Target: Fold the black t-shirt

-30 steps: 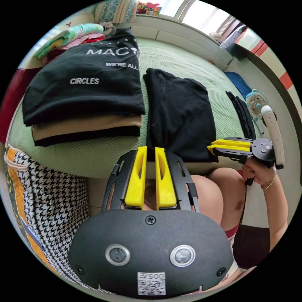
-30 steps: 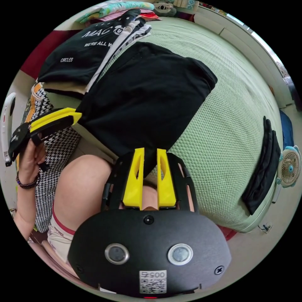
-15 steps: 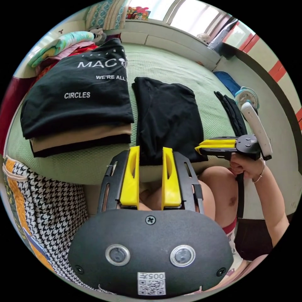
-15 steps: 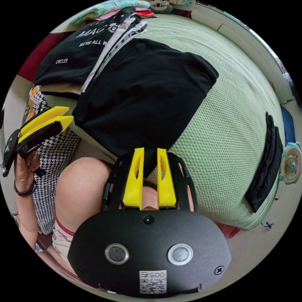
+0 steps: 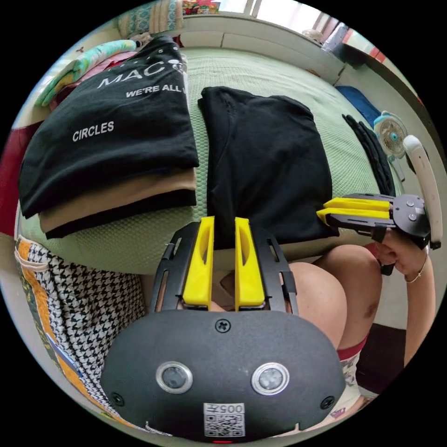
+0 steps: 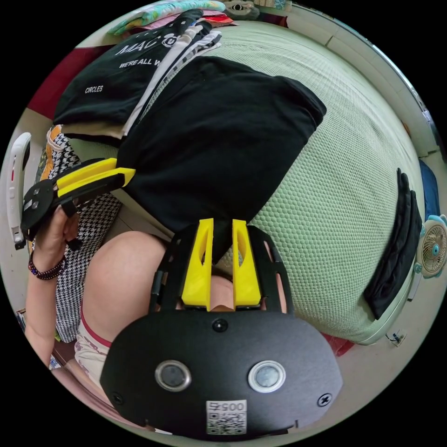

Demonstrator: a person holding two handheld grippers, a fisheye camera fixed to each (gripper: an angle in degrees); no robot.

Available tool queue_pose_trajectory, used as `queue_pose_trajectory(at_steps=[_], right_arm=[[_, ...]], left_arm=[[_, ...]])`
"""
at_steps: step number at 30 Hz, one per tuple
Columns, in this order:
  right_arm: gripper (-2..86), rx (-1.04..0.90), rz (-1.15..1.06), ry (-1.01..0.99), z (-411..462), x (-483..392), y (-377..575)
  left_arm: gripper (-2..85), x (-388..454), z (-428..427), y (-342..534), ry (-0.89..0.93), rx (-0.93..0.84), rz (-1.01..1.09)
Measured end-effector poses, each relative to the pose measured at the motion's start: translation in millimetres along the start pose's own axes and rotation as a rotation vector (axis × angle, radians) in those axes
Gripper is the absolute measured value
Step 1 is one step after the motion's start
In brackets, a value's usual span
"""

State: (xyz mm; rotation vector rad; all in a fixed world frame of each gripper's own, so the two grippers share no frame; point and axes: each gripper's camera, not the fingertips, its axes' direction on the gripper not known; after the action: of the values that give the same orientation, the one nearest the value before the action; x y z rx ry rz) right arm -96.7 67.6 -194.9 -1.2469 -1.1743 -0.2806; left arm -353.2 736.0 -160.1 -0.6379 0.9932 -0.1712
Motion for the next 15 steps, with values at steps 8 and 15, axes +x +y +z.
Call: queue_pose_trajectory(at_steps=[8,15], right_arm=[[7.1,0.001,0.008,0.005,-2,2,10],[7.0,0.007,0.013,-0.001,-6,8,25]], left_arm=[[8.2,18,4,5,-0.041,0.011,0.036],[8.4,21,5,1,-0.01,-0.027,0.037]])
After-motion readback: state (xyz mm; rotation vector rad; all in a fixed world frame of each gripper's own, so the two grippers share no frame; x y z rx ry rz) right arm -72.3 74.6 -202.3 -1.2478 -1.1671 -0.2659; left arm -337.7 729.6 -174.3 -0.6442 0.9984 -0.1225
